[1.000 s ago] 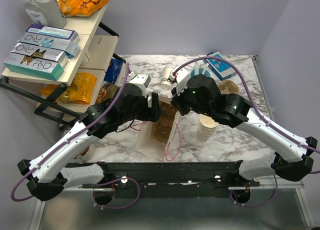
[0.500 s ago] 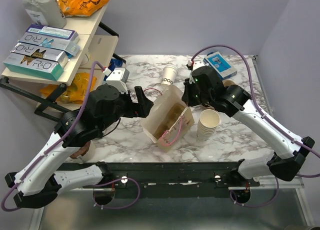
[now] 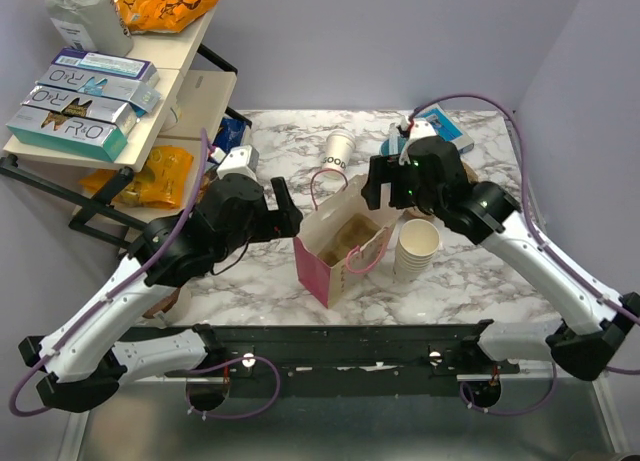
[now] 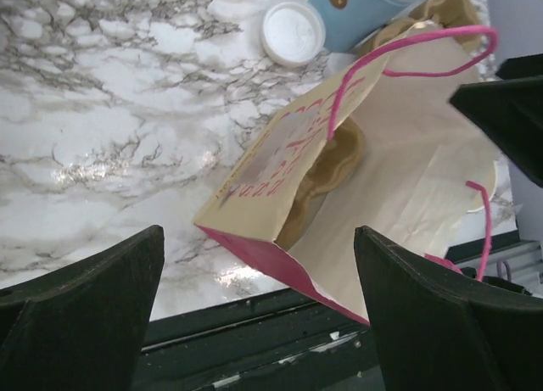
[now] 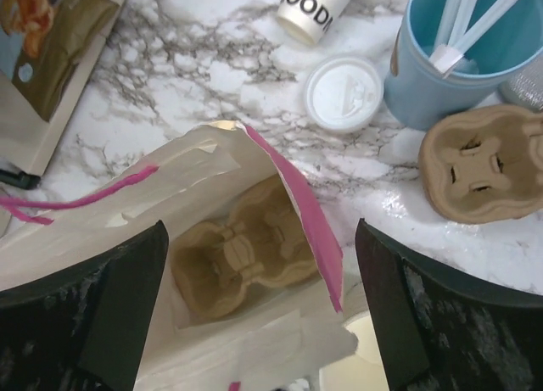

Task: Pack the takeout coffee

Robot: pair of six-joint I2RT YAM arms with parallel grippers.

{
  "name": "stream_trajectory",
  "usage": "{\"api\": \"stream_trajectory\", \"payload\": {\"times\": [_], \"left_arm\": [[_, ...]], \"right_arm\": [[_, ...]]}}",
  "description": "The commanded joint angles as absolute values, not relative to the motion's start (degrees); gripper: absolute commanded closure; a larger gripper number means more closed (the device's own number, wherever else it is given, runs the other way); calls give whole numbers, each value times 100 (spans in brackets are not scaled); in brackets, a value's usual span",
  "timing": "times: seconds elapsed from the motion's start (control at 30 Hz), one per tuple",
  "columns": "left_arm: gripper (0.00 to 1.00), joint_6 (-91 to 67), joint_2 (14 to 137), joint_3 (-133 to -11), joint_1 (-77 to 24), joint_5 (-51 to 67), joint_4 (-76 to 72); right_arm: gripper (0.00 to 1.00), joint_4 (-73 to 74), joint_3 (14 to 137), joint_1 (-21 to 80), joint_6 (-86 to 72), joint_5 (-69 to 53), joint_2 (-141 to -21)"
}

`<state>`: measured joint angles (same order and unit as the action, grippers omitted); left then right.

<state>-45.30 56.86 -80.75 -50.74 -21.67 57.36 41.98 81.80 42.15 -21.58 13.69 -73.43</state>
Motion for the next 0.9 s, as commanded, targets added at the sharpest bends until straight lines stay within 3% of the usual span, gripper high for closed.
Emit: {"api": "stream_trajectory", "payload": {"times": [0.0, 0.13, 0.43, 0.53, 0.63, 0.77, 0.83, 0.87], "left_arm": [[1, -5263, 5897, -7700, -5098, -2145, 6056], [1, -5440, 5766, -7085, -5106, -1496, 5207], [1, -6143, 6020, -6732, -5106, -1476, 4983], [9, -6310, 6240, -6662, -5106, -1459, 5045], [23, -6416, 6372, -6610, -5106, -1503, 5071], [50, -6486, 6416, -6609, -5106, -1590, 5054], [56, -6513, 6434, -6679, -5098, -1687, 5150], [65, -6530, 6442, -6714, -5098, -1792, 5220]], "right_arm": [[0, 2990, 7270, 4192, -1636, 1697, -6558], [0, 2356, 6689, 4192, -695, 1345, -6135], [0, 3032, 7278, 4105, -1142, 1467, -6698], [0, 3032, 7190, 4043, -1441, 1783, -6470], [0, 2936, 6927, 4025, -1503, 1846, -6102], [0, 2462, 6469, 4025, -1100, 1547, -5792], [0, 2487, 6477, 4025, -1073, 1459, -5809], [0, 2566, 6504, 4025, -1055, 1450, -5844]]}}
